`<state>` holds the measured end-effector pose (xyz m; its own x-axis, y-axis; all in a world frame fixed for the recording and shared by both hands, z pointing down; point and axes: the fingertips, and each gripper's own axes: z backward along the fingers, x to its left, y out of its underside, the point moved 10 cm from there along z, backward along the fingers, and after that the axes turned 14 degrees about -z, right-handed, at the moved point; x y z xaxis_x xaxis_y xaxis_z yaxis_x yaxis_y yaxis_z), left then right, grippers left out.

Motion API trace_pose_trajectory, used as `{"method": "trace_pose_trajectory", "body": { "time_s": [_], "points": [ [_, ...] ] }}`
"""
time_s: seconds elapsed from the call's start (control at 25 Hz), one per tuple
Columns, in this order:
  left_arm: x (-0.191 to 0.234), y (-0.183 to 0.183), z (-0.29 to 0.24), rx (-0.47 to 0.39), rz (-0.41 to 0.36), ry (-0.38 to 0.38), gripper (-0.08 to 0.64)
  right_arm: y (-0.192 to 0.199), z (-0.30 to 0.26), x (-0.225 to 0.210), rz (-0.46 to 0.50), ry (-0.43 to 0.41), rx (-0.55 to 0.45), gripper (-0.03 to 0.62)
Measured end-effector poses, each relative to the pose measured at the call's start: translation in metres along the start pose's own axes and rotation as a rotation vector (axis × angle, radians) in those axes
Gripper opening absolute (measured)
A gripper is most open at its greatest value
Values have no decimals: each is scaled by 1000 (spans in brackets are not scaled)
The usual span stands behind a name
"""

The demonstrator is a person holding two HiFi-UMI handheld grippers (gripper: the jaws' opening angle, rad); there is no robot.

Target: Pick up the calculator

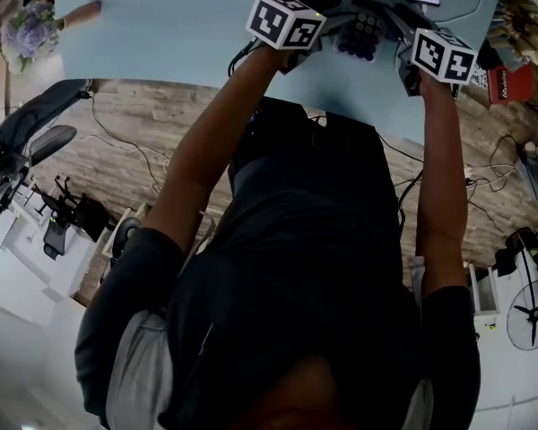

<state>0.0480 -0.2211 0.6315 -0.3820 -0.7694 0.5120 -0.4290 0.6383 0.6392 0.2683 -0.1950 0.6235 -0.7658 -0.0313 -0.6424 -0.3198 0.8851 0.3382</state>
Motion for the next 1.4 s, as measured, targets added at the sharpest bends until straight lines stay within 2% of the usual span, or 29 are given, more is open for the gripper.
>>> {"method": "trace_pose_trajectory", "body": {
  "time_s": [0.32, 0.48, 0.84, 1.04, 1.4],
  "points": [
    [1, -4, -9, 22, 5, -9, 210, 1, -6, 3, 4, -47, 11, 134],
    [4, -5, -11, 47, 15, -42, 210, 5, -11, 8, -1, -54, 20, 134],
    [-2, -8, -9, 48, -31, -92, 229, 4, -5, 10, -6, -49, 24, 127],
    [-9, -13, -2, 43, -82, -104, 227, 3, 3, 20, 29, -47, 10, 125],
    [-12, -27, 21, -19, -124, -167, 187, 0, 18, 48, 89, -64, -41, 117]
  ]
}}
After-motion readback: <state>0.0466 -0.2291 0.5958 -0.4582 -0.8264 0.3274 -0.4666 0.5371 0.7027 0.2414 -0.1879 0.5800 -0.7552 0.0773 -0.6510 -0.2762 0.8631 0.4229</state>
